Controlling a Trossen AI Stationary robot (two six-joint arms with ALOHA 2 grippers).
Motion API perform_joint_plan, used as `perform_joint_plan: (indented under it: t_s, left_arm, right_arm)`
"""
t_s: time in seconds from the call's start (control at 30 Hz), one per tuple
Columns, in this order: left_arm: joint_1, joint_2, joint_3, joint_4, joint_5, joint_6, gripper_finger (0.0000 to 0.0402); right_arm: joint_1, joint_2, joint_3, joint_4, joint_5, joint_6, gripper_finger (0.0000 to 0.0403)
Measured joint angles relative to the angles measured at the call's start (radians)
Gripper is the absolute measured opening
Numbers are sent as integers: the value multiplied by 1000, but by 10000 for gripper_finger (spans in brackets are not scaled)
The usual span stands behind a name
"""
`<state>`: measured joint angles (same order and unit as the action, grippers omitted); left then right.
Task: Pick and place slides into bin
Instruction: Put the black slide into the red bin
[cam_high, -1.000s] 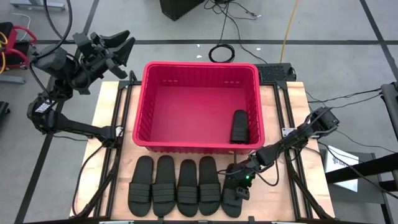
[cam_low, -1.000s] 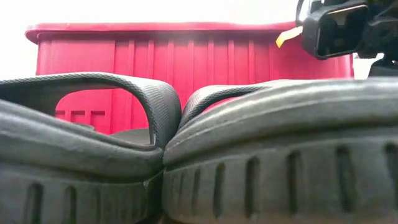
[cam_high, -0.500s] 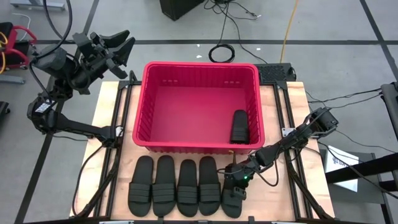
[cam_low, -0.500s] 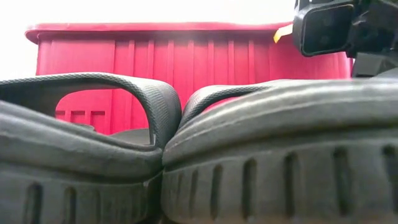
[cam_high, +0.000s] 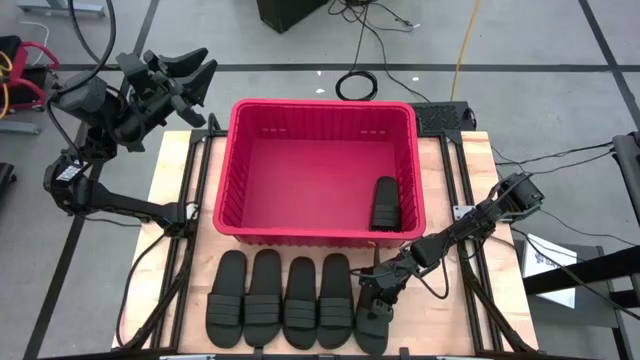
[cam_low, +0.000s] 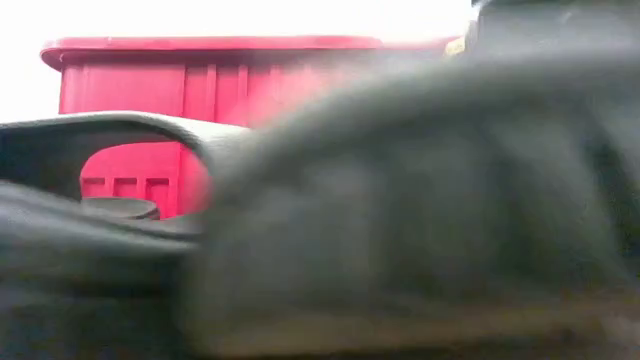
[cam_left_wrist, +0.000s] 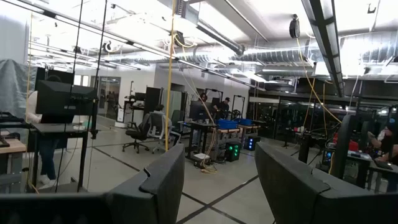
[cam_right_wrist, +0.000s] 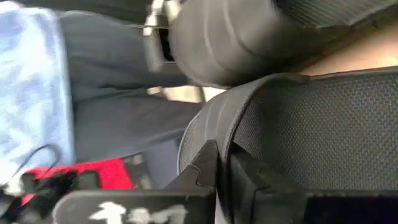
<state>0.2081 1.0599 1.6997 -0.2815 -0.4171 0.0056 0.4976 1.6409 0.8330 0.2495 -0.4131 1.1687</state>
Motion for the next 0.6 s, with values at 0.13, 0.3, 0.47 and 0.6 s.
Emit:
perform_joint_plan:
  t_s: [0.13,0.3,0.47,0.6]
  left_arm:
    - [0,0,0,2,0,0,200]
    - [0,0,0,2,0,-5,200]
    - [0,0,0,2,0,-8,200]
    - [0,0,0,1,0,-10,200]
  right_arm:
    - [0,0,0,62,-30,25,10]
    - [0,0,0,87,-79,64,9]
    - [0,0,0,69,-114,118,5]
    - [-2,0,0,106,-133,133,8]
